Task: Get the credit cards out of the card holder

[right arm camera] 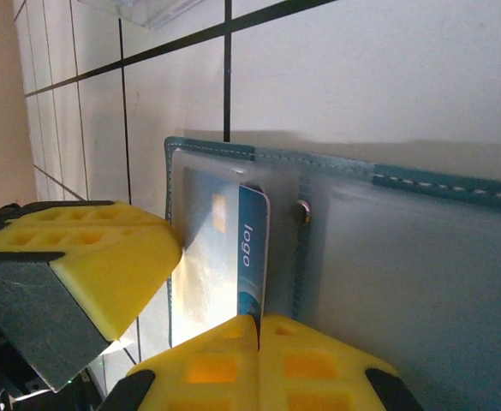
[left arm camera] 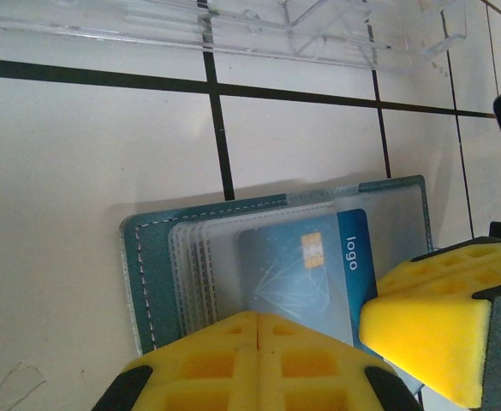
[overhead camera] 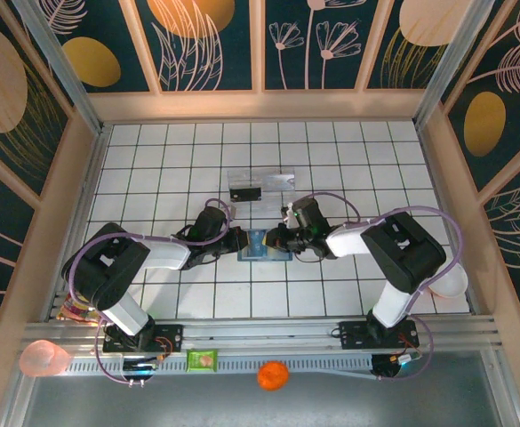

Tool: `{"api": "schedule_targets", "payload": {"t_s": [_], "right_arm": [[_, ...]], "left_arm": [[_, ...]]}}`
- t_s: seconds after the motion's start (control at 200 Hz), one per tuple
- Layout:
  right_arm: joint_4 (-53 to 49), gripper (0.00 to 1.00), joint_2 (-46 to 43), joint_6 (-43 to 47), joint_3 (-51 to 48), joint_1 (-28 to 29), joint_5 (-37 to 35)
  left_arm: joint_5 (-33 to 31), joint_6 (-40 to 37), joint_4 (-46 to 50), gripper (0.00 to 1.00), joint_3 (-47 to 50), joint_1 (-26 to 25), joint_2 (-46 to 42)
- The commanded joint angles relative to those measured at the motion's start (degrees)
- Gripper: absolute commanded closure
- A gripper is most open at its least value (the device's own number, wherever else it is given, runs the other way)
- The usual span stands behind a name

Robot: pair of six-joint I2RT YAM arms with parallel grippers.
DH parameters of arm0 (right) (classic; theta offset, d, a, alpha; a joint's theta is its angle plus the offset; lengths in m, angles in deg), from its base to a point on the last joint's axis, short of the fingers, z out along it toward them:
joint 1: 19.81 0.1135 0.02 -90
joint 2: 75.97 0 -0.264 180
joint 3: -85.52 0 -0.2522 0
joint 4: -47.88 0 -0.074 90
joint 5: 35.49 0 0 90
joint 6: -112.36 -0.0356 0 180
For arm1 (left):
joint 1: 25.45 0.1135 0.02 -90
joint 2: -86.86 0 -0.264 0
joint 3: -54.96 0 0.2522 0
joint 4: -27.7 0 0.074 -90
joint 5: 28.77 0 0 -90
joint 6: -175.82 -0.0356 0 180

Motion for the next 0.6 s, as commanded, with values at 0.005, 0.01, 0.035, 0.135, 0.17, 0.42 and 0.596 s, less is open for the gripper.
{"api": "schedule_targets", "payload": {"t_s": [0.005, 0.01, 0.035, 0.135, 0.17, 0.42, 0.596], "right_arm": [[-1.45, 1.00, -3.02, 0.10, -2.83, -1.26, -1.91], [-1.56, 1.00, -3.10, 0.15, -2.92, -1.31, -1.97], [-1.78, 1.00, -3.67, 0.27, -3.38, -1.60, -2.10], [-3.46, 1.00, -6.28, 0.94, -5.42, -2.76, -2.68], [-4.36, 1.00, -7.33, 1.38, -5.87, -3.05, -2.96], [-14.01, 1.00, -14.48, 7.39, -5.59, -4.12, -6.69], [-20.43, 1.00, -19.68, 15.79, -2.28, -4.08, -9.33]], "left_arm": [[0.10, -0.88, 4.02, 1.00, 0.08, -0.19, 0.93], [0.09, -0.84, 4.00, 1.00, 0.10, -0.17, 0.91], [0.09, -0.89, 3.99, 1.00, 0.15, -0.20, 0.83], [0.09, -0.81, 3.74, 1.00, 0.30, -0.19, 0.64], [0.17, -0.78, 3.63, 1.00, 0.39, -0.23, 0.56], [1.08, -1.00, 2.80, 1.00, 0.66, 0.03, -0.14], [3.11, -1.42, 1.46, 1.00, 0.38, 0.21, -1.48]]}}
